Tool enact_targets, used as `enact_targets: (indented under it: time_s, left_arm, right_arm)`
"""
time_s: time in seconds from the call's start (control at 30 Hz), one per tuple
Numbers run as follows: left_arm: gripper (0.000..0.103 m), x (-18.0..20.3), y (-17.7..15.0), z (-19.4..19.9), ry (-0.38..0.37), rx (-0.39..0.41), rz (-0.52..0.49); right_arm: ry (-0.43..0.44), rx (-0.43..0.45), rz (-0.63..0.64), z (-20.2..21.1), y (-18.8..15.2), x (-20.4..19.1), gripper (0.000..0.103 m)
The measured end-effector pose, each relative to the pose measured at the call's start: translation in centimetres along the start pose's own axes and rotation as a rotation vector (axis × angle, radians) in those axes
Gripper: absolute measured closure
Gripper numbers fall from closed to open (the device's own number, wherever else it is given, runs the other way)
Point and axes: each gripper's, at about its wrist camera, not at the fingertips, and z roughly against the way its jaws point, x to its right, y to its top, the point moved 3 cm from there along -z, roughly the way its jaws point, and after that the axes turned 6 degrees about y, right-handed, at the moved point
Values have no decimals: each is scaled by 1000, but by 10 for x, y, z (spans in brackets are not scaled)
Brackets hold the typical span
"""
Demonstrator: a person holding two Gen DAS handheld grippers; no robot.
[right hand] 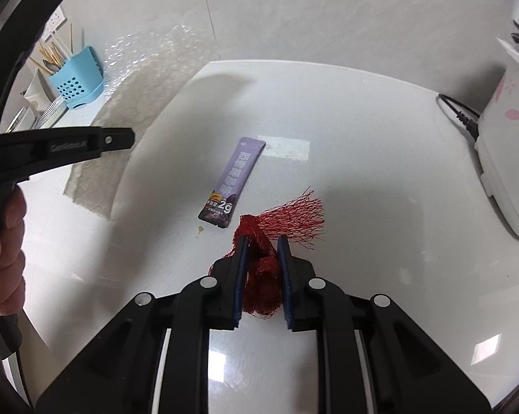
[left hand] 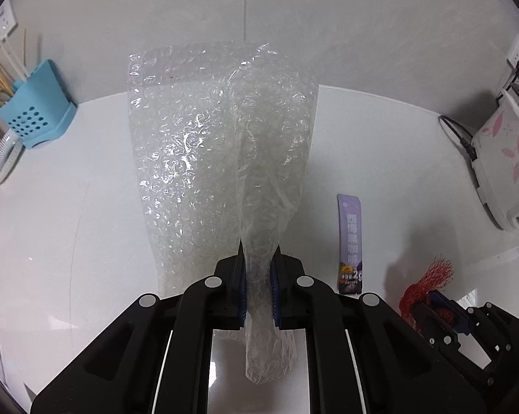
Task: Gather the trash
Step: 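Carry the bubble wrap and red net down over the mesh bin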
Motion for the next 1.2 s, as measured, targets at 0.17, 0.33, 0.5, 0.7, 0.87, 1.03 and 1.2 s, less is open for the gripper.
enact_targets:
  time_s: [0.17, 0.33, 0.5, 0.7, 0.87, 1.03, 1.2]
  left_arm:
    - [94, -11, -12, 23, 1, 23, 12]
    - [94, -22, -28, 45, 4, 44, 23]
    - [94, -34, -48, 65, -6, 44, 37]
    - [94, -41, -79, 88, -20, 61, 30]
    - [94, -47, -110, 101, -34, 59, 23]
    - [94, -54, -143, 115, -49, 52, 17]
    - [94, -62, -175, 126, -46, 52, 10]
  right_arm:
    - [-11, 23, -3, 15, -6, -4, 87]
    - [-19, 42, -3, 27, -13, -13, 87]
    - [-29, 62, 9, 42, -26, -21, 87]
    - [-47, 82, 3, 63, -46, -31, 87]
    - [-59, 104, 10, 83, -62, -45, 87]
    - [-60, 127, 10, 102, -81, -62, 87]
    - [-56, 138, 9, 114, -103, -80, 87]
